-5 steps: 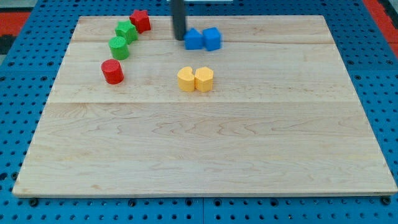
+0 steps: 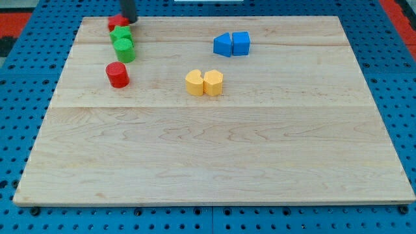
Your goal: Place the green blocks diagonal to yellow blocks
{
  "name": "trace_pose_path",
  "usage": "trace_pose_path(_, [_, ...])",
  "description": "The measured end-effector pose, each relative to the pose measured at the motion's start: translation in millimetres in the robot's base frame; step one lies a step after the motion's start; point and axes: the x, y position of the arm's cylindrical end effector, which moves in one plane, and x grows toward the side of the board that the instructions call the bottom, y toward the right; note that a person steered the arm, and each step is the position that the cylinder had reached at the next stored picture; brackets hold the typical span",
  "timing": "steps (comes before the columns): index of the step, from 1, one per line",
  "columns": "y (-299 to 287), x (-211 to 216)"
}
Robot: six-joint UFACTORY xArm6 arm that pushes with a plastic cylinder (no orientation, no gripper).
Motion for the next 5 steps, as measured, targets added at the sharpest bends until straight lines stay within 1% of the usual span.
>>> trace_pose_path(1, [-29.5, 34.7])
trace_pose_path(2, [-22.2, 70.5])
trace_pose_path(3, [-20.7, 91.5])
trace_pose_path(5, [29.4, 103.9])
